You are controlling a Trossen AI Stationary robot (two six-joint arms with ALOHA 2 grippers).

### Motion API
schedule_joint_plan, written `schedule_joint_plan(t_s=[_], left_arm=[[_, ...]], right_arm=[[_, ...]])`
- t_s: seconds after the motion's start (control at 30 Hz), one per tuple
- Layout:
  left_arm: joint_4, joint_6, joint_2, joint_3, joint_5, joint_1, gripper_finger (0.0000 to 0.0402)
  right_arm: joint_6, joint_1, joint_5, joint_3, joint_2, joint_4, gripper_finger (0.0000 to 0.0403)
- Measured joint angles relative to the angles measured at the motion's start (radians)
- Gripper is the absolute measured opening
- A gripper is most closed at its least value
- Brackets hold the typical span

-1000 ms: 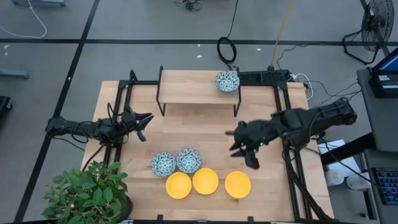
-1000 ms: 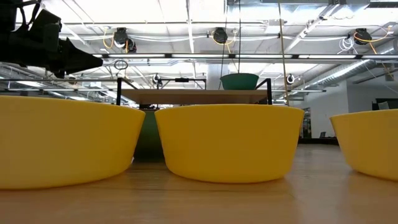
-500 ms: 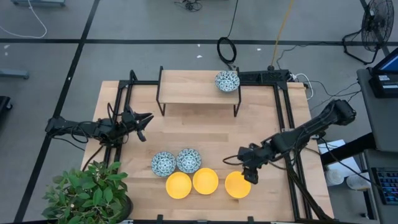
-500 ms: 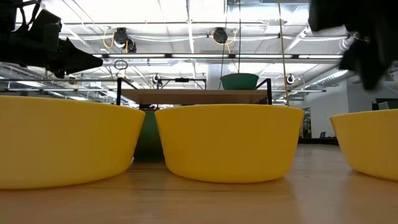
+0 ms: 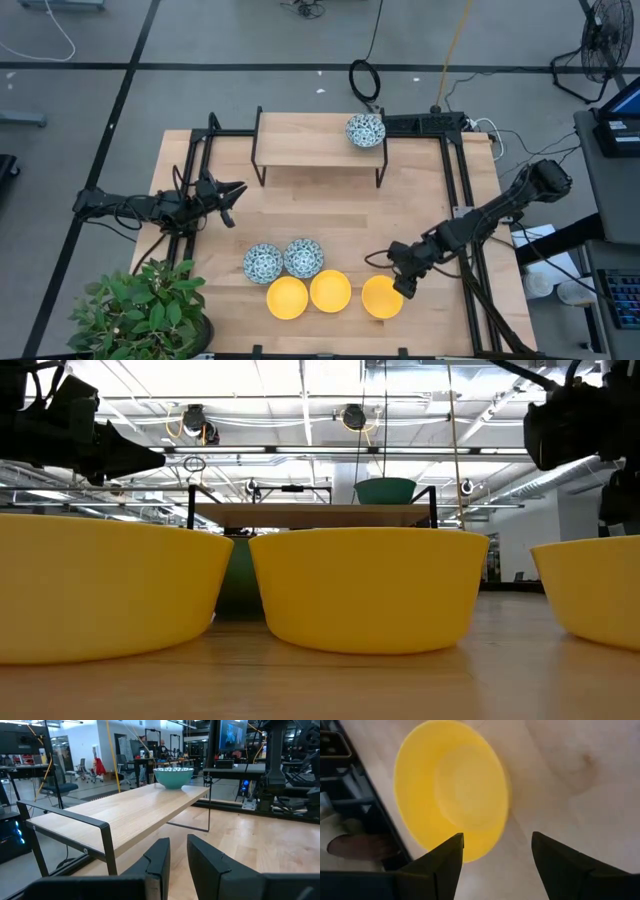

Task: Pick & Place Mini bowls
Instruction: Put the right yellow bowl on the shelf

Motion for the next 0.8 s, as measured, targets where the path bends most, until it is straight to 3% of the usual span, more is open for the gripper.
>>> schedule_joint_plan(t_s=[0.17,0.57,0.8], left_arm=[[0.000,0.000,0.000,0.000,0.000,0.000,0.0072],[0.000,0.000,0.000,0.000,0.000,0.000,0.0072],[0.000,0.000,0.000,0.000,0.000,0.000,0.0072]], right_arm=[[-0.019,0.022,0.109,-0.001,0.004,-0.003,0.0224],[0.043,0.065,0.102,-0.030,0.116,0.088,0.0221],[0.077,0.064,0.079,-0.030,0.114,0.069,0.0162]])
